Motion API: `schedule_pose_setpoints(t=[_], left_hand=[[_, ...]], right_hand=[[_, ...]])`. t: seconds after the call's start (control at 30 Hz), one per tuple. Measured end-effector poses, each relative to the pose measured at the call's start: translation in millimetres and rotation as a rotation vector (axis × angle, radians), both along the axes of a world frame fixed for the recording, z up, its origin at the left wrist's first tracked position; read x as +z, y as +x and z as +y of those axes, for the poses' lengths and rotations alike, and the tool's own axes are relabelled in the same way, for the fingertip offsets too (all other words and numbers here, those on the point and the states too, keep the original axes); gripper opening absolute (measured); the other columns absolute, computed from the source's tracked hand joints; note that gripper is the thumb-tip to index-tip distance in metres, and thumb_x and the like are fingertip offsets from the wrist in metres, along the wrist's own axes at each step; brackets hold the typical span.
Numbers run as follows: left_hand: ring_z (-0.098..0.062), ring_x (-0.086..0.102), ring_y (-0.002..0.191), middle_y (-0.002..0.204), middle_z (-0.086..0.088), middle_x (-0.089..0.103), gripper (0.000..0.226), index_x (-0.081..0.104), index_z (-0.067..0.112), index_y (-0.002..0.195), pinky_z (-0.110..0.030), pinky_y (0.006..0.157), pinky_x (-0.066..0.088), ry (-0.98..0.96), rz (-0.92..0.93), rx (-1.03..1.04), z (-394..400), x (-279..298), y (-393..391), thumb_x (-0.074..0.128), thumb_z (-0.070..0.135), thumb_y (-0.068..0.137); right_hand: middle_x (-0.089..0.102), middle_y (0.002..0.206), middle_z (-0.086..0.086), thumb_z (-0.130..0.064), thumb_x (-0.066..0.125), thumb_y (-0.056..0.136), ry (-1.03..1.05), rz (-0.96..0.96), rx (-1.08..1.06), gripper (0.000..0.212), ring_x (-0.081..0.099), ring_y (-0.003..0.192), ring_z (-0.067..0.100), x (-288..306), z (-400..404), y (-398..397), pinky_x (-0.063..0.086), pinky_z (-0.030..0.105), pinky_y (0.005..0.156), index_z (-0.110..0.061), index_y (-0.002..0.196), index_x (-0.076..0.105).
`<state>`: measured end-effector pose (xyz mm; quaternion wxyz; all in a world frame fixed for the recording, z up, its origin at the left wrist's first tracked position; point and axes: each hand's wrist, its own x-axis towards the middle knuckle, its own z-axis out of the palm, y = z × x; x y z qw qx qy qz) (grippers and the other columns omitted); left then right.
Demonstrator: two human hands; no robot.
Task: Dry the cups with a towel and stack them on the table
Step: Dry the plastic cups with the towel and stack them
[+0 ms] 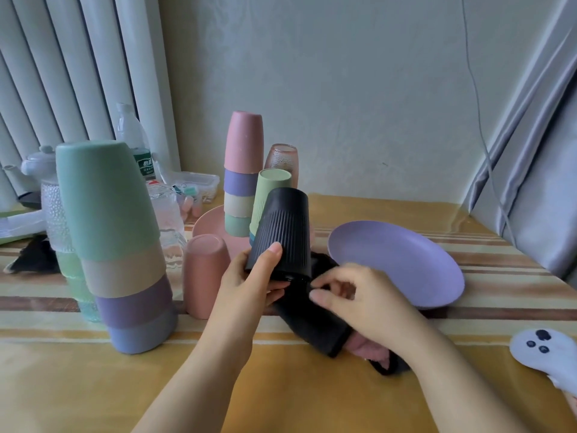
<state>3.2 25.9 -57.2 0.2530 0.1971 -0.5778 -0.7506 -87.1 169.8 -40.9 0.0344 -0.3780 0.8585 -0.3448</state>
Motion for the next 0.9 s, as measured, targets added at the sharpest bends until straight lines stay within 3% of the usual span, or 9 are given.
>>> schedule_pose_setpoints(t=[0.07,0.17,0.23,0.3,0.47,0.6,0.7,0.77,0.9], left_hand=[[-0.017,0.073,0.084,0.098,-0.004,0.071,0.023,0.061,0.021,0.105,-0.03,0.078,0.058,-0.018,-0.019,-0.005,1,0,0,0.06,0.037,0.089],[-0.016,0.073,0.082,0.097,-0.003,0.07,0.021,0.061,0.023,0.102,-0.032,0.081,0.058,-0.035,-0.056,-0.007,2,-1,0,0.062,0.038,0.087],[-0.017,0.073,0.082,0.099,-0.004,0.07,0.024,0.061,0.021,0.104,-0.033,0.083,0.058,-0.03,-0.075,-0.011,2,-3,0,0.063,0.038,0.087],[-0.019,0.073,0.083,0.1,-0.008,0.07,0.027,0.061,0.017,0.106,-0.034,0.084,0.058,-0.005,-0.081,-0.011,1,-5,-1,0.063,0.036,0.087],[-0.027,0.072,0.09,0.1,-0.014,0.069,0.034,0.061,0.01,0.11,-0.037,0.087,0.056,0.1,-0.049,-0.02,0,-9,-6,0.069,0.032,0.085],[-0.026,0.071,0.091,0.1,-0.015,0.071,0.052,0.061,0.008,0.11,-0.034,0.084,0.055,0.137,0.025,-0.036,4,-13,-7,0.08,0.032,0.068],[-0.022,0.07,0.098,0.105,-0.009,0.073,0.063,0.061,0.012,0.115,-0.033,0.087,0.054,0.107,0.061,-0.082,7,-17,-7,0.075,0.04,0.06],[-0.02,0.069,0.103,0.108,-0.006,0.073,0.068,0.061,0.015,0.117,-0.035,0.09,0.053,0.097,0.07,-0.118,8,-20,-8,0.073,0.042,0.056],[-0.02,0.07,0.1,0.106,-0.004,0.073,0.06,0.06,0.02,0.118,-0.034,0.086,0.053,0.058,0.066,-0.097,11,-22,-10,0.074,0.038,0.062]], right_hand=[[0.049,0.09,-0.014,-0.043,0.072,0.076,-0.005,0.045,-0.101,0.029,0.047,0.08,-0.005,1,3,-9,0.038,0.01,0.07,-0.035,0.103,0.062],[0.043,0.115,-0.012,-0.05,0.075,0.07,0.286,0.022,-0.135,0.063,0.042,0.111,0.007,0,4,-19,0.041,0.025,0.09,-0.035,0.123,0.047],[0.048,0.118,-0.009,-0.049,0.073,0.072,0.32,-0.001,-0.161,0.061,0.046,0.111,0.012,-8,-1,-23,0.044,0.03,0.088,-0.031,0.123,0.045],[0.053,0.109,-0.01,-0.043,0.071,0.078,0.175,-0.074,-0.236,0.048,0.05,0.1,0.01,-16,-2,-29,0.042,0.026,0.079,-0.026,0.117,0.049],[0.073,0.087,-0.006,-0.013,0.074,0.079,-0.347,-0.444,-0.189,0.015,0.068,0.088,0.012,-25,3,-36,0.052,0.028,0.079,-0.022,0.09,0.068],[0.067,0.077,-0.009,-0.016,0.068,0.083,-0.637,-0.218,-0.187,0.009,0.063,0.076,0.005,-13,12,-31,0.047,0.017,0.069,-0.023,0.081,0.062],[0.058,0.068,-0.008,-0.032,0.065,0.084,-0.365,0.1,-0.226,0.018,0.054,0.067,0.003,-7,15,-26,0.04,0.013,0.055,-0.024,0.076,0.051],[0.054,0.061,-0.009,-0.037,0.064,0.084,-0.338,0.096,-0.214,0.025,0.051,0.062,0.002,-8,12,-23,0.039,0.013,0.052,-0.023,0.072,0.046],[0.06,0.076,-0.019,-0.04,0.06,0.081,-0.688,-0.114,-0.158,0.016,0.056,0.072,-0.003,-11,-2,-10,0.041,0.01,0.063,-0.027,0.081,0.052]])
